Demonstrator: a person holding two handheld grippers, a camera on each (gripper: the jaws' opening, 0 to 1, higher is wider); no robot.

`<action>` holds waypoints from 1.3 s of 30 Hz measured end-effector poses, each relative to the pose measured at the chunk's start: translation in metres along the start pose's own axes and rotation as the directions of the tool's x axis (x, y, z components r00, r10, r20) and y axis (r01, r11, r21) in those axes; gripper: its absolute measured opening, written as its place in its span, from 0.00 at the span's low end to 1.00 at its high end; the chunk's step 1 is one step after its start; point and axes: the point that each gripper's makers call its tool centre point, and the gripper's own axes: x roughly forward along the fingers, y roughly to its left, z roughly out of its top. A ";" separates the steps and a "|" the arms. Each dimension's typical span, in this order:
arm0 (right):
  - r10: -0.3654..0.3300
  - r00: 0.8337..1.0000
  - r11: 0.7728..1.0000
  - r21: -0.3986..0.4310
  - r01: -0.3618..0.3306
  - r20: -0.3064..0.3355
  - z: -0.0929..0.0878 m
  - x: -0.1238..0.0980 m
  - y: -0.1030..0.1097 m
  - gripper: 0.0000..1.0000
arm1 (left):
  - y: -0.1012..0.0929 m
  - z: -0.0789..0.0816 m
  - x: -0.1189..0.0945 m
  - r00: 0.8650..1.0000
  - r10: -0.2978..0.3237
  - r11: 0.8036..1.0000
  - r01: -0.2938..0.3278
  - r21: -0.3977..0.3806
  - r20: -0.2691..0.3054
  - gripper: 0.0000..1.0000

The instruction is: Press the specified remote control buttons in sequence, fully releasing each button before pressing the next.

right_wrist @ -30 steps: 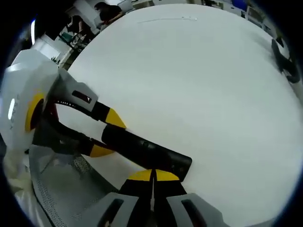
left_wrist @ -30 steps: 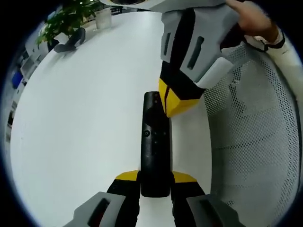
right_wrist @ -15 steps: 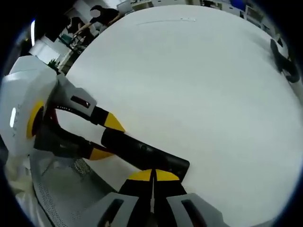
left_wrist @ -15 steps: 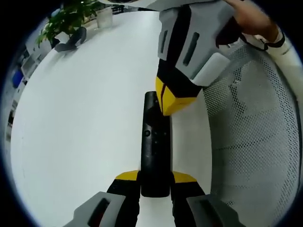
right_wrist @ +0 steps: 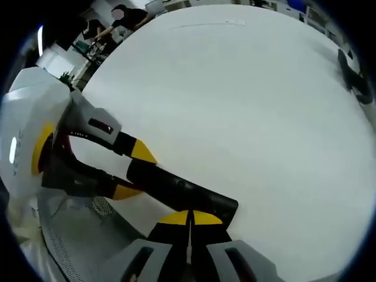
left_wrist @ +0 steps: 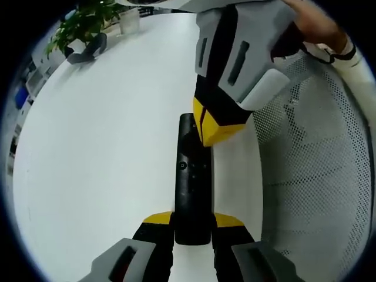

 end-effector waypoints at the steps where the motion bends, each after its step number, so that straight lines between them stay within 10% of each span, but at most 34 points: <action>1: -0.004 1.000 1.000 -0.001 0.004 0.002 0.000 0.000 0.000 0.00 | 0.000 0.000 0.000 1.000 0.000 1.000 0.000 0.000 0.001 0.22; 39: 0.021 0.997 0.998 0.057 -0.025 0.072 0.013 0.003 0.001 0.00 | 0.000 0.000 0.000 0.998 0.039 0.999 -0.040 0.016 0.039 0.22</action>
